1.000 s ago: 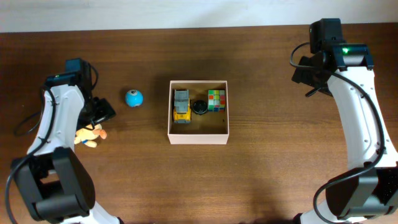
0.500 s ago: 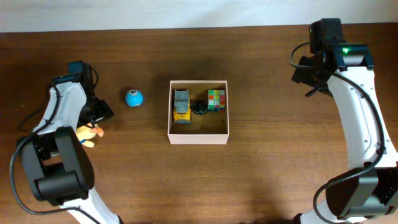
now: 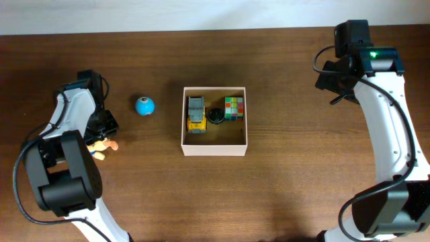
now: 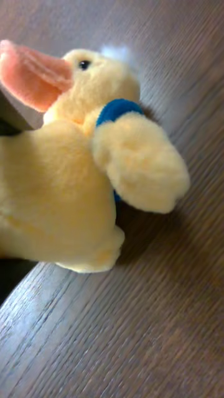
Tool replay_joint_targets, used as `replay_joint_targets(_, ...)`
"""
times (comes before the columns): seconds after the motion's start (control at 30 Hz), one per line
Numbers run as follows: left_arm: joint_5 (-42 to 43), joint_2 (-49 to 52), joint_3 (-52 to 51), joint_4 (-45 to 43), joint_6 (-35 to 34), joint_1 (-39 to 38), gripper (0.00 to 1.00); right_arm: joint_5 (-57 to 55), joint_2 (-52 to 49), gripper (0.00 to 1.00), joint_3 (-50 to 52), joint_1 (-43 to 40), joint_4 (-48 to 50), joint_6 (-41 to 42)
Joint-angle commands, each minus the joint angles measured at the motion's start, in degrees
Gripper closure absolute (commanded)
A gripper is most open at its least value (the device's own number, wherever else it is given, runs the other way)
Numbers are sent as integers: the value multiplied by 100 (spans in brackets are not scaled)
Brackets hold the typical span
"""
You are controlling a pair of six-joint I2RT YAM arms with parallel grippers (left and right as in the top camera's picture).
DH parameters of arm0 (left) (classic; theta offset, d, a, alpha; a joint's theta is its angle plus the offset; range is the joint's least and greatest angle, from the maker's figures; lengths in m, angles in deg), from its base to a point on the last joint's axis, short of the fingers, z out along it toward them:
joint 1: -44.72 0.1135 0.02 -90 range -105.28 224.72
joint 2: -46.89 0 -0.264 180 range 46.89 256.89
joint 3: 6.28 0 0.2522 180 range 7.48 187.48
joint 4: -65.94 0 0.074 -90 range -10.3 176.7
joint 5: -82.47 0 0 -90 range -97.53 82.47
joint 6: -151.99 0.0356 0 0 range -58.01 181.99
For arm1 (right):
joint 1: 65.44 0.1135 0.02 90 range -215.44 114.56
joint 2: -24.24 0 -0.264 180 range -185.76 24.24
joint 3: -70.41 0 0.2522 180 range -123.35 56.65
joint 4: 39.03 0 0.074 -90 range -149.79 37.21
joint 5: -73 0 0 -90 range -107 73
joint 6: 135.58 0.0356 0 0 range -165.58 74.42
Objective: Pack container
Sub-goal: 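Lower the left gripper and close it on the plush duck, then lift the duck and carry it with the left gripper over the box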
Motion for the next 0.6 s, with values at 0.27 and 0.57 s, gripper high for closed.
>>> replay_joint_targets(0.27, 785, 96, 74, 245, 81, 22, 68, -31, -20, 1, 4, -26, -2, 87)
replay_joint_targets(0.57, 1593, 96, 660, 726, 627, 22, 69, -31, -20, 1, 4, -26, -2, 85)
